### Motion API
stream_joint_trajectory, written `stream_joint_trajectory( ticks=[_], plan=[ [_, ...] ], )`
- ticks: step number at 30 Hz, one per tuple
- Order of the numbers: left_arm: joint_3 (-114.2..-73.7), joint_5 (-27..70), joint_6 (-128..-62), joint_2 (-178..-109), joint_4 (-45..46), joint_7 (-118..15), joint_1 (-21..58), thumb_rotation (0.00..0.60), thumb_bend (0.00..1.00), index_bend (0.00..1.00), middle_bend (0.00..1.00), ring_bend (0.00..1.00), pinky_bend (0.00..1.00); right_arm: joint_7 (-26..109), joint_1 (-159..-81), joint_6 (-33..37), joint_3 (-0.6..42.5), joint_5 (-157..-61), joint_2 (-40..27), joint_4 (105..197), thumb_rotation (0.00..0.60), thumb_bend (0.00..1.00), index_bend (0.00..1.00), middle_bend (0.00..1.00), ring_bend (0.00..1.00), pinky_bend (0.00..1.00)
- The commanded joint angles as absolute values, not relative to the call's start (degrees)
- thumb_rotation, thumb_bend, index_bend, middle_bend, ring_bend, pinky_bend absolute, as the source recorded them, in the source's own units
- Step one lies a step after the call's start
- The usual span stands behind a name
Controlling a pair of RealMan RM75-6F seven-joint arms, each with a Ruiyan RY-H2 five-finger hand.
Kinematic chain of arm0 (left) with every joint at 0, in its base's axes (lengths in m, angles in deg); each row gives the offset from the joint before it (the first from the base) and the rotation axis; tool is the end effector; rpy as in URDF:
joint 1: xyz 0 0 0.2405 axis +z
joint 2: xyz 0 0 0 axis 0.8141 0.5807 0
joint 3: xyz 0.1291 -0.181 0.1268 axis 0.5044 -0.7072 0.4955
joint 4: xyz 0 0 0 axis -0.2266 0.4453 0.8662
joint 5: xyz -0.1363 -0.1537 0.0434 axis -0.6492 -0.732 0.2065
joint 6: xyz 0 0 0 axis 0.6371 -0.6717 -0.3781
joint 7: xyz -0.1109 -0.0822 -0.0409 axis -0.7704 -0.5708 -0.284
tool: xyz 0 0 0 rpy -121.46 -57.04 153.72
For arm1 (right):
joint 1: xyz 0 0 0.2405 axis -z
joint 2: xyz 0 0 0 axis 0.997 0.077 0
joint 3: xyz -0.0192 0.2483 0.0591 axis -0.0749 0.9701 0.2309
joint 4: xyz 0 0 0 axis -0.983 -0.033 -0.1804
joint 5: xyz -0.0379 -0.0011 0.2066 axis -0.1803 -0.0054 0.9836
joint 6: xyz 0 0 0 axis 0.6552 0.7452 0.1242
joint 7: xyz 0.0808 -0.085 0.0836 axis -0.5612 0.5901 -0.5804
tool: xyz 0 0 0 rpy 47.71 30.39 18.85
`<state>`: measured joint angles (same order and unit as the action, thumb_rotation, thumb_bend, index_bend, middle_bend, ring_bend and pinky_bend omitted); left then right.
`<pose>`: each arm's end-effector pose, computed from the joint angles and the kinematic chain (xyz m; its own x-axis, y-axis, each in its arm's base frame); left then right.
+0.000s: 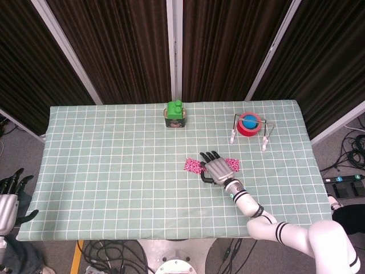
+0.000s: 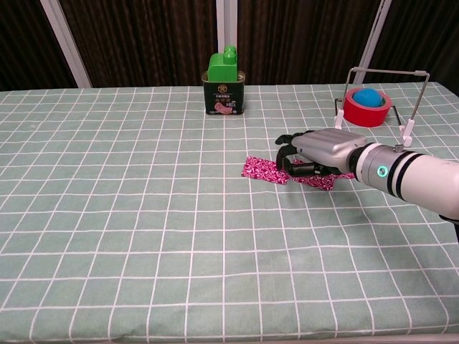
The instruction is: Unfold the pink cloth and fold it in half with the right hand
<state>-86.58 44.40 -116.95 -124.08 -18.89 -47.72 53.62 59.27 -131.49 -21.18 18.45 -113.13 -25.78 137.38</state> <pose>-0.3307 0.1512 0.1617 0.4752 0.0522 0.8783 0.8740 0.0872 -0.4780 -0.1773 -0.3565 -0.0965 0.5931 -0.3915 0.7036 -0.7922 -0.4398 0.4230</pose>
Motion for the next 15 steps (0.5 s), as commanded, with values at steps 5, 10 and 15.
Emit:
stream_joint_trajectory(
  ticks=[5,10,15],
  plan=[
    [-86.53,44.62,-117.40,-124.04,-18.60,-48.28,53.90,0.600,0.12,0.22,0.14,0.15,0.15,58.51,-129.55,-18.36,18.35,-113.36,-22.12,139.43,0.005,0.50,0.28,0.01,0.00,0.00],
    [-86.59,44.99,-117.30,-124.29,-18.51,-48.43,53.69,0.600,0.12,0.22,0.14,0.15,0.15,59.01,-127.55,-15.45,18.39,-113.20,-17.26,140.89,0.279,0.16,0.28,0.03,0.00,0.00],
    [-86.55,45.45,-117.47,-124.35,-18.95,-48.01,53.61,0.600,0.12,0.22,0.14,0.15,0.15,59.90,-126.93,-15.54,17.92,-112.63,-15.45,141.05,0.470,0.07,0.29,0.04,0.00,0.00]
  ],
)
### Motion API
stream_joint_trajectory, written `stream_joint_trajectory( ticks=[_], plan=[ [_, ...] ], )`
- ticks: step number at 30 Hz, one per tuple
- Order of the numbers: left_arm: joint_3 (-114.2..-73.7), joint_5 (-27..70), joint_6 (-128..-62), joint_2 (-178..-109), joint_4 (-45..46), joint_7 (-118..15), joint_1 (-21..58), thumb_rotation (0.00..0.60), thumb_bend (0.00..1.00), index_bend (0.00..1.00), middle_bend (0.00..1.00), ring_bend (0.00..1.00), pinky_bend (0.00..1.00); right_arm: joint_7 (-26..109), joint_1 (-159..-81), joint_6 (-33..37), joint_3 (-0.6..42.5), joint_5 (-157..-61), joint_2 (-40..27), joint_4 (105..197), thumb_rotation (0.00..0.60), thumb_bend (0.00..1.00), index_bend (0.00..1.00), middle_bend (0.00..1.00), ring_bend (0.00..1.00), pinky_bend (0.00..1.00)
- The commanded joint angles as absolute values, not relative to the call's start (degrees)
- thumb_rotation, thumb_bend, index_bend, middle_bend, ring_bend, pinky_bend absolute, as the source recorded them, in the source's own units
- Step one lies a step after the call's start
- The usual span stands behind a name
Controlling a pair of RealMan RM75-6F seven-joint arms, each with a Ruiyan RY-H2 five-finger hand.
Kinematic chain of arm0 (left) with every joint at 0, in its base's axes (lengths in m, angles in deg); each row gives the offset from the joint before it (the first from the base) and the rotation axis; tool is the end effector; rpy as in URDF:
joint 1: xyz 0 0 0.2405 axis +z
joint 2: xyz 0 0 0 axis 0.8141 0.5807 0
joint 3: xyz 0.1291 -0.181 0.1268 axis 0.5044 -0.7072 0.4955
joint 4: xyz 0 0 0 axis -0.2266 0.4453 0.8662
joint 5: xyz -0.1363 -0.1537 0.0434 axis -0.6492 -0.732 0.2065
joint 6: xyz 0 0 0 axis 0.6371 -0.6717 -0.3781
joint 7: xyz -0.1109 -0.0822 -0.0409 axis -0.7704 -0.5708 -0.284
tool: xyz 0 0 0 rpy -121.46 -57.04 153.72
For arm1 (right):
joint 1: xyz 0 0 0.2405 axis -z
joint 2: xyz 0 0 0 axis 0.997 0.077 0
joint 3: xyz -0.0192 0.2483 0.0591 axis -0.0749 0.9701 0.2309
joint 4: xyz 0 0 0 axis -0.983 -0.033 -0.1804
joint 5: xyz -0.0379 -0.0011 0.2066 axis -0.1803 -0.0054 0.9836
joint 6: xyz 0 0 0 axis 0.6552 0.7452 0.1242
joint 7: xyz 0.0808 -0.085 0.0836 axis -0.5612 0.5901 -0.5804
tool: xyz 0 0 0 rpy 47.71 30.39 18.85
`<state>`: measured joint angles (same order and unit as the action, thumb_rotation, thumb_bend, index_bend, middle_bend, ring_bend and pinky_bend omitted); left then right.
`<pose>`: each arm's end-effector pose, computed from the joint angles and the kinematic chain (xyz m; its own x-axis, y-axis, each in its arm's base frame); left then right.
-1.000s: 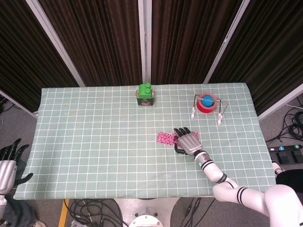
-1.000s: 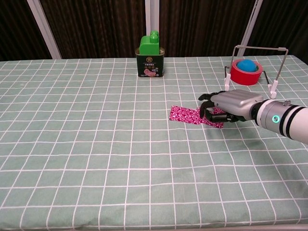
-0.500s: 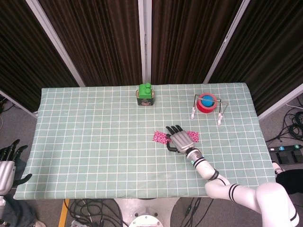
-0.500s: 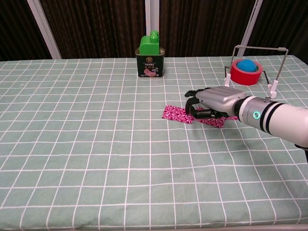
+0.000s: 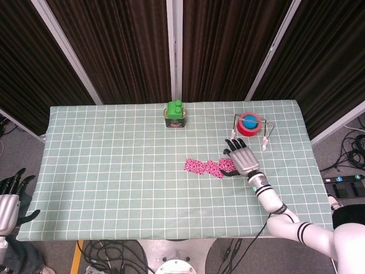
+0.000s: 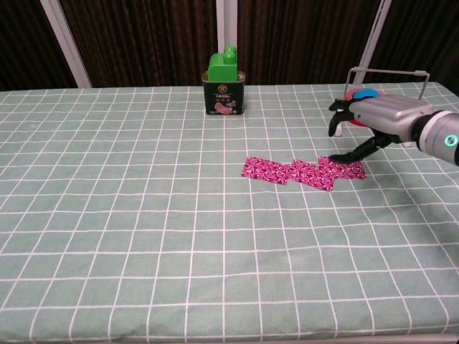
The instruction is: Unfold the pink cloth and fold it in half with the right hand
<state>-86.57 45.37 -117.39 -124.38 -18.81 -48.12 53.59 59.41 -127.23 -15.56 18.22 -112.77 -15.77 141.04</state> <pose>-0.3278 0.1515 0.1601 0.4675 0.0429 0.8830 0.8801 0.0708 -0.4694 -0.2245 -0.3722 -0.0247 0.6177 -0.2986 0.7275 -0.7826 -0.3243 0.5314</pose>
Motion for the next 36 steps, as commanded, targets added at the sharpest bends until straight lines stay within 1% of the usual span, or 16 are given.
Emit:
stream_joint_trajectory(
  ticks=[1,4,11,23,32,36],
  plan=[
    [-86.52,45.50,-117.56,-124.28,-19.10,-47.88,53.66,0.600,0.12,0.22,0.14,0.15,0.15,60.11,-126.87,-15.63,17.71,-112.63,-15.50,140.72,0.487,0.07,0.29,0.04,0.00,0.00],
    [-86.45,45.48,-117.72,-124.06,-19.48,-47.58,53.82,0.600,0.12,0.22,0.14,0.15,0.15,60.48,-126.73,-15.76,17.40,-112.44,-16.30,139.12,0.521,0.06,0.30,0.04,0.00,0.00],
    [-86.36,45.27,-117.44,-123.98,-19.98,-47.10,53.83,0.600,0.12,0.22,0.14,0.15,0.15,59.16,-127.16,-17.45,17.65,-111.82,-19.97,133.01,0.535,0.06,0.31,0.04,0.00,0.00],
    [-86.56,44.89,-116.88,-123.99,-19.82,-47.13,53.56,0.600,0.12,0.22,0.14,0.15,0.15,57.55,-128.62,-19.60,19.42,-110.82,-25.10,127.10,0.540,0.06,0.34,0.05,0.00,0.00],
    [-86.51,44.64,-116.99,-124.00,-19.52,-47.55,53.81,0.600,0.12,0.22,0.14,0.15,0.15,58.01,-128.44,-20.28,19.53,-110.40,-25.88,126.00,0.541,0.07,0.34,0.05,0.00,0.00],
    [-86.47,44.83,-116.92,-124.11,-19.31,-47.66,53.74,0.600,0.12,0.22,0.14,0.15,0.15,58.17,-128.48,-20.67,19.83,-110.00,-25.96,125.63,0.542,0.06,0.36,0.05,0.00,0.00]
  ],
)
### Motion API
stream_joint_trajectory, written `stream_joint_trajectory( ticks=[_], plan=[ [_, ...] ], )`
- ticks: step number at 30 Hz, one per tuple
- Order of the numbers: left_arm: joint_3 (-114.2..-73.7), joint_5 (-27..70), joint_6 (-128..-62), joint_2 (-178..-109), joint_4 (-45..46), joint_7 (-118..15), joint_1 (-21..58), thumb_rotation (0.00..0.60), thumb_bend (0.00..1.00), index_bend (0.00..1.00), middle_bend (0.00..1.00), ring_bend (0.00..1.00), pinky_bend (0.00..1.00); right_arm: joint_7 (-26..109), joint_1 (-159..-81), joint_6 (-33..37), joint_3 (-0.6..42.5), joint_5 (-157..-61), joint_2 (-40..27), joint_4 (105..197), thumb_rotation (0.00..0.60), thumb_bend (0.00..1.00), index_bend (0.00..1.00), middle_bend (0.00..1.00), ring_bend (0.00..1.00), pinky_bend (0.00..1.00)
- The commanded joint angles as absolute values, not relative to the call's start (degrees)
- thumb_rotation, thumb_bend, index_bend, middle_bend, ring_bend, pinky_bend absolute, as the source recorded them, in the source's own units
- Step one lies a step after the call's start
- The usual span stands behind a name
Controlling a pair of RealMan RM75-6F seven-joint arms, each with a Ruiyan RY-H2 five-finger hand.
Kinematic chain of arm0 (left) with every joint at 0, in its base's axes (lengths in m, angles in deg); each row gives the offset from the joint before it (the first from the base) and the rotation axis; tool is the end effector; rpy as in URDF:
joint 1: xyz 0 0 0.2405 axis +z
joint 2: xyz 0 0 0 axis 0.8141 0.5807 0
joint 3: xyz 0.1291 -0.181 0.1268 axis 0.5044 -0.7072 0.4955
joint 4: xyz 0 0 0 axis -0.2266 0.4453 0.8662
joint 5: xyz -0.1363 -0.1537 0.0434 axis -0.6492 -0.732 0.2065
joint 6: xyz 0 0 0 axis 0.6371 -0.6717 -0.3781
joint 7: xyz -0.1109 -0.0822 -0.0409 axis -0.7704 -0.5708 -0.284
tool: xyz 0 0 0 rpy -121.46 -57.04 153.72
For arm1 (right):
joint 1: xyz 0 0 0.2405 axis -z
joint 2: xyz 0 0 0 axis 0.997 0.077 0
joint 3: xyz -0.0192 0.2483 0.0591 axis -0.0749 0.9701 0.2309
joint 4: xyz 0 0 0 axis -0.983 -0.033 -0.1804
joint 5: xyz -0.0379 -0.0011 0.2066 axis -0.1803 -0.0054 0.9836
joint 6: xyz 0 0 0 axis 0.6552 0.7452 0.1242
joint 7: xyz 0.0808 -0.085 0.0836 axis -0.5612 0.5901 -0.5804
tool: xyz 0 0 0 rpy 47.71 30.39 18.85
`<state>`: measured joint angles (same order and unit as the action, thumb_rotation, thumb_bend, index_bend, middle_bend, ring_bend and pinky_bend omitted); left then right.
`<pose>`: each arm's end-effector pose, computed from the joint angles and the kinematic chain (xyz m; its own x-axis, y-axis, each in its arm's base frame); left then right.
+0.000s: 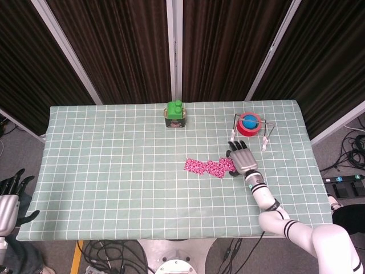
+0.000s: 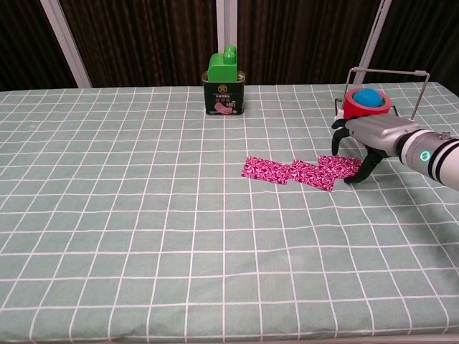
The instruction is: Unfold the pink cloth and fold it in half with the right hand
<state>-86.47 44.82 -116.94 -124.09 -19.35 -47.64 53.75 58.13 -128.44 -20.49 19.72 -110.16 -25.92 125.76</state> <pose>-0.3286 0.1501 0.1601 0.4695 0.0551 0.8812 0.8775 0.0816 -0.4726 -0.2422 -0.3857 -0.0608 0.6061 -0.3561 0.7113 -0.7950 -0.2441 0.5553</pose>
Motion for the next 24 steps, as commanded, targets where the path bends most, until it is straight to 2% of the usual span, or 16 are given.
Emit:
stream_joint_trajectory(
  ticks=[1,14,19,24],
  plan=[
    [-86.47,44.80,-116.92,-124.11,-19.30,-47.72,53.76,0.600,0.12,0.22,0.14,0.15,0.15,58.19,-128.54,-20.97,19.91,-109.84,-25.98,125.50,0.543,0.06,0.36,0.05,0.00,0.00],
    [-86.42,44.67,-116.88,-124.02,-19.45,-47.66,53.88,0.600,0.12,0.22,0.14,0.15,0.15,58.18,-128.94,-22.79,20.40,-109.02,-26.53,123.89,0.544,0.07,0.37,0.05,0.00,0.00],
    [-86.42,44.70,-117.06,-124.01,-19.42,-47.70,53.98,0.600,0.12,0.22,0.14,0.15,0.15,57.28,-128.81,-22.31,20.59,-109.54,-26.37,124.00,0.540,0.14,0.42,0.07,0.00,0.00],
    [-86.41,44.86,-117.05,-123.97,-19.46,-47.72,53.93,0.600,0.12,0.22,0.14,0.15,0.15,56.72,-128.39,-20.83,20.65,-110.66,-24.53,125.89,0.539,0.15,0.43,0.07,0.00,0.00]
  ],
)
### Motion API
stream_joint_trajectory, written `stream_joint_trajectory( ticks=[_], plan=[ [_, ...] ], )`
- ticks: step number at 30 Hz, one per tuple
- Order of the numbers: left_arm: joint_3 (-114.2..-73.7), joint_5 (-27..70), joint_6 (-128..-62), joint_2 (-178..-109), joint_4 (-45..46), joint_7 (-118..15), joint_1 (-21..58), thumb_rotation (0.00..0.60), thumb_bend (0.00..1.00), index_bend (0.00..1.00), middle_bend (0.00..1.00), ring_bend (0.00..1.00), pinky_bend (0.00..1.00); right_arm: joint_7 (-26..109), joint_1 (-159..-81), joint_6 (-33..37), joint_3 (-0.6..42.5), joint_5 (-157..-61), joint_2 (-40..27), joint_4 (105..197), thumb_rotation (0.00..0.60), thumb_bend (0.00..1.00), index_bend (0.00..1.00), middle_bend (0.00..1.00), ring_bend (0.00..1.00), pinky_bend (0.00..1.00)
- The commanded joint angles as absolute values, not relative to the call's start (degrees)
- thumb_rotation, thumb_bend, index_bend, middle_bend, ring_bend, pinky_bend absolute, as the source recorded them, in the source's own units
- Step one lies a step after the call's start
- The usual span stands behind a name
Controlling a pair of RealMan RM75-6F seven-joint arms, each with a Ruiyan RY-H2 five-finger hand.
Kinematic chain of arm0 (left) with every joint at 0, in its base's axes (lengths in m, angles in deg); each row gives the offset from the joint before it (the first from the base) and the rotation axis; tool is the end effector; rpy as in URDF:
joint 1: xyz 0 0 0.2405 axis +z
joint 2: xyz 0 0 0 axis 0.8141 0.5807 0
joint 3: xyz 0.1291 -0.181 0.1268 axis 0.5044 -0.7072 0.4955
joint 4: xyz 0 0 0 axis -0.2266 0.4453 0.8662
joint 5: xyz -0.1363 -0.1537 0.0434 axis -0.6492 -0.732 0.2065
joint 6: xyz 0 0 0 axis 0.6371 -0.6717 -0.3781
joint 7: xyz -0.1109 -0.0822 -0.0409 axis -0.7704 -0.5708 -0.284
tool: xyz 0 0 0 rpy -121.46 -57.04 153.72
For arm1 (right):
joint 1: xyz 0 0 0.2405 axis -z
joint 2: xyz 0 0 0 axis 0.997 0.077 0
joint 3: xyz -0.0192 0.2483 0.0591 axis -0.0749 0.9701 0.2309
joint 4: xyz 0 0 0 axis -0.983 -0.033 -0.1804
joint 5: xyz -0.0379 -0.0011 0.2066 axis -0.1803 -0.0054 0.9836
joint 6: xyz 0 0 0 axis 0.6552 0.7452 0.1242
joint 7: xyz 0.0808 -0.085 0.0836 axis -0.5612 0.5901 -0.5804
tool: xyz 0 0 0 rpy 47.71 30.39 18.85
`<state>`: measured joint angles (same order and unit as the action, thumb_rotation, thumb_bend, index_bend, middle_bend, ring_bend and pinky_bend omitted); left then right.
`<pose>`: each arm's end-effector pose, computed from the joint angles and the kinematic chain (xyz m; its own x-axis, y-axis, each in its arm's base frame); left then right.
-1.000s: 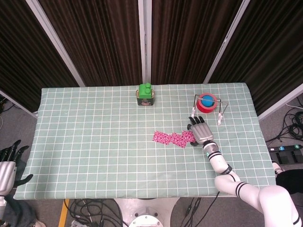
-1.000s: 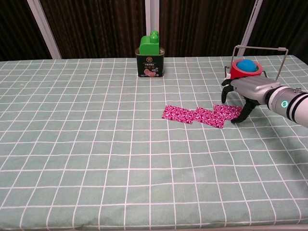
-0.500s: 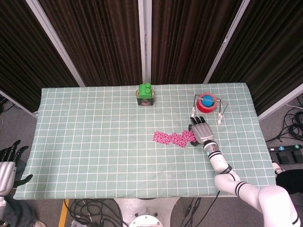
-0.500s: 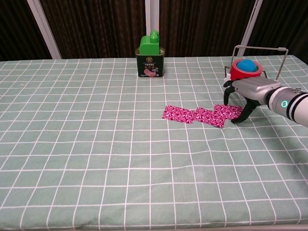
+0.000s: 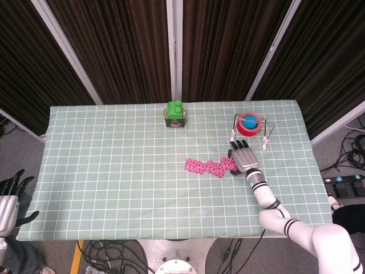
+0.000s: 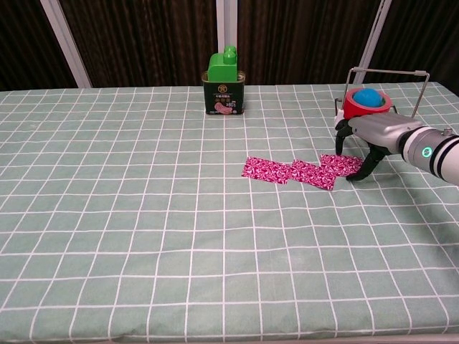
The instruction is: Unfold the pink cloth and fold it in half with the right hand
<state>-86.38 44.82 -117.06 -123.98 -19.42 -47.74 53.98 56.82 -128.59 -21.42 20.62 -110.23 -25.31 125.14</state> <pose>-0.3291 0.1484 0.1607 0.4686 0.0563 0.8816 0.8775 0.0853 -0.4718 -0.2448 -0.3916 -0.0542 0.5911 -0.3584 0.7226 -0.8059 -0.2247 0.5477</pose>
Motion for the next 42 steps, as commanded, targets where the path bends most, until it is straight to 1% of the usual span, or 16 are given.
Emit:
stream_joint_trajectory(
  ticks=[1,6,9,12,19,25,27,33,38,42],
  plan=[
    [-86.42,44.91,-117.07,-123.97,-19.48,-47.72,53.92,0.600,0.12,0.22,0.14,0.15,0.15,56.77,-128.30,-20.47,20.73,-110.77,-23.94,126.46,0.538,0.15,0.43,0.07,0.00,0.00],
    [-86.40,45.17,-117.17,-124.00,-19.52,-47.66,53.88,0.600,0.12,0.22,0.14,0.15,0.15,56.92,-127.92,-19.21,21.33,-110.78,-21.28,129.63,0.540,0.15,0.43,0.07,0.00,0.00],
    [-86.39,45.23,-117.27,-123.91,-19.71,-47.58,53.92,0.600,0.12,0.22,0.14,0.15,0.15,57.22,-127.83,-18.66,21.80,-110.57,-19.17,133.09,0.542,0.15,0.42,0.08,0.00,0.00],
    [-86.36,45.42,-117.33,-123.80,-19.82,-47.62,53.90,0.600,0.12,0.22,0.14,0.15,0.15,60.08,-128.10,-17.59,22.02,-110.21,-16.82,136.43,0.533,0.15,0.41,0.07,0.00,0.00],
    [-86.22,45.59,-117.51,-123.72,-19.77,-48.07,54.08,0.600,0.12,0.22,0.14,0.15,0.15,68.72,-128.43,-16.09,21.47,-107.30,-12.50,140.55,0.534,0.15,0.41,0.07,0.00,0.00],
    [-86.31,45.96,-117.54,-123.72,-19.90,-48.06,53.87,0.600,0.12,0.22,0.14,0.15,0.15,68.83,-128.03,-15.23,21.85,-105.60,-9.94,146.34,0.536,0.15,0.41,0.07,0.00,0.00],
    [-86.34,46.07,-117.58,-123.71,-19.87,-48.06,53.82,0.600,0.12,0.22,0.14,0.15,0.15,68.68,-128.34,-15.72,21.96,-104.76,-10.26,147.58,0.536,0.15,0.41,0.07,0.00,0.00],
    [-86.04,46.30,-118.05,-123.66,-19.81,-48.50,54.24,0.600,0.12,0.22,0.14,0.15,0.15,69.44,-130.32,-17.22,22.73,-99.45,-14.32,149.65,0.533,0.15,0.40,0.07,0.00,0.00],
    [-85.77,46.20,-118.12,-123.79,-19.28,-49.25,54.61,0.600,0.12,0.22,0.14,0.15,0.15,72.60,-132.78,-17.16,23.48,-92.45,-18.60,149.60,0.538,0.15,0.40,0.07,0.00,0.00],
    [-85.71,46.52,-118.33,-124.13,-18.57,-50.17,54.70,0.600,0.12,0.22,0.14,0.15,0.15,76.34,-135.37,-15.97,23.96,-86.99,-21.79,149.24,0.518,0.15,0.40,0.07,0.00,0.00]
  ],
)
